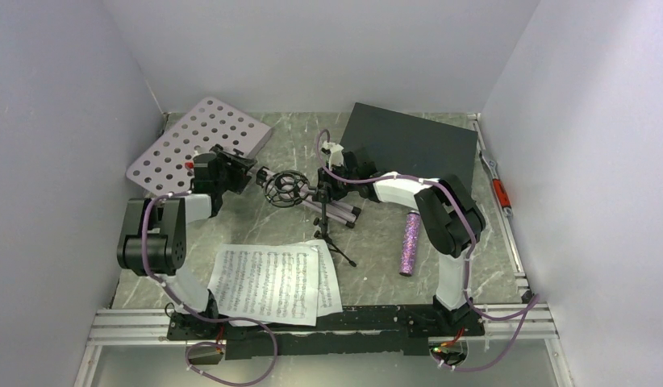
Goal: Set up the instrument practice props
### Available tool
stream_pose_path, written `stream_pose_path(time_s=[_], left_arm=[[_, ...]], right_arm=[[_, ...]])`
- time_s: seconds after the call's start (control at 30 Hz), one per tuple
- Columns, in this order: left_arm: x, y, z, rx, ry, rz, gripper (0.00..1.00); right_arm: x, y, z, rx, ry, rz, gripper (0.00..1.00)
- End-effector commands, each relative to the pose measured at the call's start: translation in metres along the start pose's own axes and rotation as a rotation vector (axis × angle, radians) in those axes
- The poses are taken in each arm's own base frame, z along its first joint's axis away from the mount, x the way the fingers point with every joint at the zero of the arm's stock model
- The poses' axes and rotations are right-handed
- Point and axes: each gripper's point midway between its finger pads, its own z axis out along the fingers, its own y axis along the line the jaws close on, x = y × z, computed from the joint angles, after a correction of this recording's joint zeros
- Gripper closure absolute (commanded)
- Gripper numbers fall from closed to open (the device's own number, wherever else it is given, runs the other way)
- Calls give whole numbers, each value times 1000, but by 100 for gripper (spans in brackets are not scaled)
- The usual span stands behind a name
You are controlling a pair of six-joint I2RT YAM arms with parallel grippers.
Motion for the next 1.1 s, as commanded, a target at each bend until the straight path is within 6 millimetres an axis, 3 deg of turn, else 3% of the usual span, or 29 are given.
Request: stream_pose_path(time_s=[0.0,0.27,0.43,0.57,0.67,0.7,0.93,1.07], left_arm=[[-7,-31,7,142,-15,-15,37],[-4,-18,24,140,-19,-55,57],[0,-17,32,154,-25,-69,62],[2,-22,35,144,-31,-41,78],[4,-24,35,132,-25,-20,96],[4,-25,35,134,-24,-11,97],[6,-62,19,182,-31,94,97],[12,-92,4,154,-57,214,97]], right_arm=[[-8,-5,4,23,-7,12,100],[-8,-4,4,19,-3,14,100],[-7,-5,4,21,2,15,100],[-6,-5,2,25,2,11,100],[-8,-5,1,29,-3,7,100],[-7,-3,1,24,-3,9,100],[-7,-1,3,0,2,7,100],[-9,2,2,-11,2,-5,90]])
